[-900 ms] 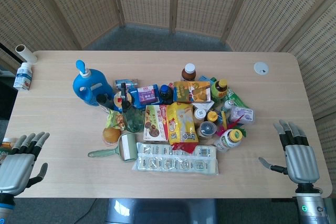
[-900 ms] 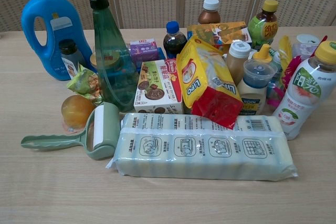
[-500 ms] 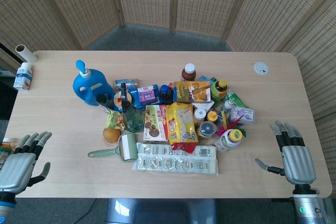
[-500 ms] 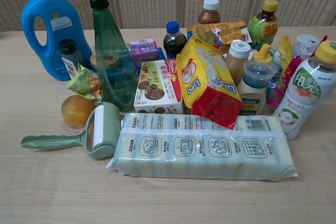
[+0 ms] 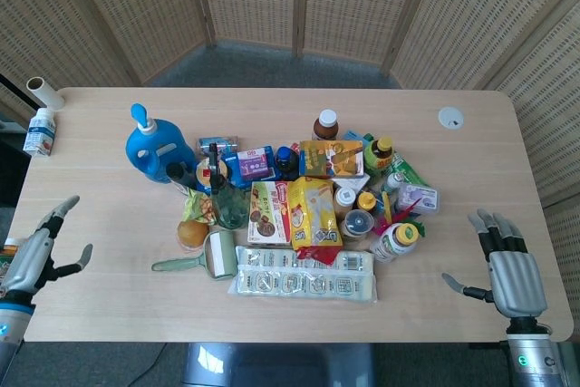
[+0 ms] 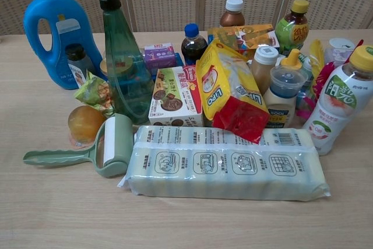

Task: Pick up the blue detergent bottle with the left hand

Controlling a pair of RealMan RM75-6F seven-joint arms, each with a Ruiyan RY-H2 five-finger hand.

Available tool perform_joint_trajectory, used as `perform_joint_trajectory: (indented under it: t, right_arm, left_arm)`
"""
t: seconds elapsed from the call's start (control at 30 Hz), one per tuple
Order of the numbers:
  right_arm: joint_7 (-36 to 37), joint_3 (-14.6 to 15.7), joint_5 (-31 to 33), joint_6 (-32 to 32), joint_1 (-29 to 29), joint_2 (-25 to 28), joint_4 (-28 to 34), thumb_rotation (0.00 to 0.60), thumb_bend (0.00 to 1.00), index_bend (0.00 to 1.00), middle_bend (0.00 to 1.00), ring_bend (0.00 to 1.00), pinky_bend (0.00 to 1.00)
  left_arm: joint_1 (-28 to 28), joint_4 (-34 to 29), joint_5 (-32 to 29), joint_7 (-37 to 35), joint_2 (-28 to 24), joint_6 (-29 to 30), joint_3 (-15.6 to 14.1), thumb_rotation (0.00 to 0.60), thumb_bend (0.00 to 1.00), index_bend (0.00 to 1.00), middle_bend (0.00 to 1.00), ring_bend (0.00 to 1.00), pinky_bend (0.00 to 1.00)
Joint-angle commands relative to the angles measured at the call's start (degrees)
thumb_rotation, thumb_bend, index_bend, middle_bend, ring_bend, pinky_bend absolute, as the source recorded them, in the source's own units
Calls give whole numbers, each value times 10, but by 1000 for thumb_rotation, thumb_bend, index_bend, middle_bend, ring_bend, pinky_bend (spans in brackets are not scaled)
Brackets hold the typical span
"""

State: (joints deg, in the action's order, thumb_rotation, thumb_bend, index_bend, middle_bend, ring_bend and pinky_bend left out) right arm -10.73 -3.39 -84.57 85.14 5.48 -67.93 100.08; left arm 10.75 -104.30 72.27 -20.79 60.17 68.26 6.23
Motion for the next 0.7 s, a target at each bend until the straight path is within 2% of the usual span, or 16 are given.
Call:
perform_joint_trajectory:
  t: [0.03, 0.27, 0.7]
  right_arm:
    - [4, 0, 7, -4, -2, -1, -4, 391, 150, 0, 0, 0, 0]
    - [14, 2, 19, -3, -11, 0, -12, 391, 149, 0, 0, 0, 0]
    - [26, -1, 45, 10, -34, 18, -10, 391, 148, 0, 0, 0, 0]
  left_arm:
    - [30, 45, -42, -38, 42, -26, 41, 583, 481, 0, 0, 0, 0]
    - [77, 112, -97, -56, 102, -71, 85, 586, 472, 0, 0, 0, 0]
    - [152, 244, -147, -117, 200, -161, 140, 583, 465, 0, 0, 0, 0]
